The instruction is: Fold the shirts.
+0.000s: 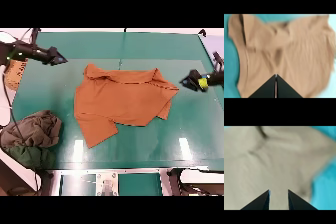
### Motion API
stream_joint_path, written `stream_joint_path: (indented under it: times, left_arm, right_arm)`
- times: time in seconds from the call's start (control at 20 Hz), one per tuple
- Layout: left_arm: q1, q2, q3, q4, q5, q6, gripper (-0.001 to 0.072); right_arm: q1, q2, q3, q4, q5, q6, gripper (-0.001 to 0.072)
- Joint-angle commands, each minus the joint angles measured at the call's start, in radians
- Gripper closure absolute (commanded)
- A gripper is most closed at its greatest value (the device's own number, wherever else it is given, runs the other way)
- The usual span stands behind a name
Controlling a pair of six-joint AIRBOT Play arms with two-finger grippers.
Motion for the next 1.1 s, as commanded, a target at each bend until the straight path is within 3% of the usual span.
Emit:
stream_joint_path:
  times: [0.0,0.25,0.4,0.6,0.7,0.8,0.85,0.9,1.05]
  left_arm:
    - [0.051,0.009,-0.016,0.014,-0.162,-0.071,0.0692]
    - [0.051,0.143,-0.246,0.133,-0.136,-0.074,0.0692]
    - [0.051,0.264,-0.392,0.226,-0.09,-0.074,0.0692]
    - [0.052,0.402,-0.58,0.295,-0.018,-0.078,0.069]
    - [0.051,0.433,-0.639,0.296,-0.022,-0.097,0.0689]
    - [0.051,0.434,-0.646,0.295,-0.032,-0.111,0.0684]
    - [0.051,0.435,-0.646,0.295,-0.032,-0.129,0.0434]
    - [0.051,0.435,-0.646,0.298,-0.032,-0.151,0.0264]
    - [0.05,0.435,-0.687,0.321,-0.027,-0.182,0.0265]
  right_arm:
    - [-0.108,0.121,-0.263,-0.046,0.04,0.013,0.0417]
    - [-0.09,0.108,-0.542,-0.002,-0.122,-0.028,0.0418]
    - [-0.033,0.061,-0.565,0.106,-0.167,-0.085,0.0418]
    - [0.041,0.006,-0.558,0.151,-0.262,-0.086,0.0437]
    - [0.04,0.002,-0.523,0.154,-0.266,-0.112,0.0694]
    - [0.017,0.012,-0.457,0.115,-0.185,-0.11,0.0696]
    - [-0.004,0.029,-0.419,0.048,-0.132,-0.091,0.0696]
    - [-0.026,0.054,-0.39,-0.035,-0.095,-0.052,0.0697]
    - [-0.107,0.14,-0.366,-0.229,-0.076,0.087,0.0697]
